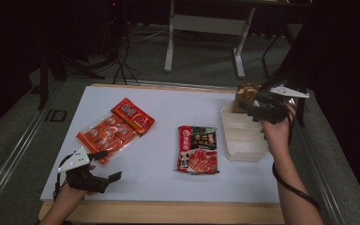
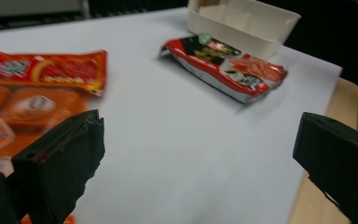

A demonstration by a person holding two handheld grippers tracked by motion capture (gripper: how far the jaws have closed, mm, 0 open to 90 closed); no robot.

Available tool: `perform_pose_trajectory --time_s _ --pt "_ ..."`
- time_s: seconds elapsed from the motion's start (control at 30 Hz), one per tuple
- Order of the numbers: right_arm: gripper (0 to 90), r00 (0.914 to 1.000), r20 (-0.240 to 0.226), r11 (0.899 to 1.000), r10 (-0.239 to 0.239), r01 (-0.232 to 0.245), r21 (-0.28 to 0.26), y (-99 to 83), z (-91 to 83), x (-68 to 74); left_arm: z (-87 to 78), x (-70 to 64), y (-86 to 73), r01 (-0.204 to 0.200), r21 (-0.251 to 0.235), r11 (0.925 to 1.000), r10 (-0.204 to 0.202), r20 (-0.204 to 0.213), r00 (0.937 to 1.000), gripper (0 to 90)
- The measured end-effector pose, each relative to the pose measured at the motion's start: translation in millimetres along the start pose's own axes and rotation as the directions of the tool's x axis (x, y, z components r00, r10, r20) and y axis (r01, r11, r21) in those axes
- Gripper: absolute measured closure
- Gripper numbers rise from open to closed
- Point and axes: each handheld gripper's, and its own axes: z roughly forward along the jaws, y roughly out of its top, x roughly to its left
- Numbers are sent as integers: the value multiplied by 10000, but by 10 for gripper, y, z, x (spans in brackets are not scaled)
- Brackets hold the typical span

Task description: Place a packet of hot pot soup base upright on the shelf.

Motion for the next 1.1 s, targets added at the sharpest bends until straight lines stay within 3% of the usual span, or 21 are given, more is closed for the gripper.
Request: perform_pose_trajectory --time_s 0.2,0.33,0.43,0.57,0.63,0.73,1.0,1.1 --pt "141 9989 -469 10000 -61 63 27 -154 -79 212 72 -57 51 46 600 9982 -57 181 9998 17" --pt "144 9958 -568 9973 -720 725 68 -261 -113 363 105 -72 115 125 552 9984 -147 393 9991 16" --pt "154 9922 -990 9971 -754 741 -165 -333 -161 441 121 -69 182 129 463 9988 -146 369 9992 17" --pt "156 9902 -888 9941 -1077 1080 -9 -412 -200 536 164 -78 258 -16 567 9984 0 278 9996 17" --pt "156 9916 -863 9953 -965 970 17 -452 -228 576 194 -80 288 -36 588 9983 17 329 9995 17" --pt "155 9889 -1362 9978 -595 630 212 -501 -278 634 263 -86 321 -220 779 9967 191 383 9991 18" --pt "161 9857 -1124 9907 -1252 1304 400 -688 -322 846 449 -102 455 -324 1045 9940 242 794 9966 18" --pt "140 9858 -1133 9901 -1243 1308 518 -760 -301 915 514 -92 502 -295 1024 9943 205 876 9959 18"
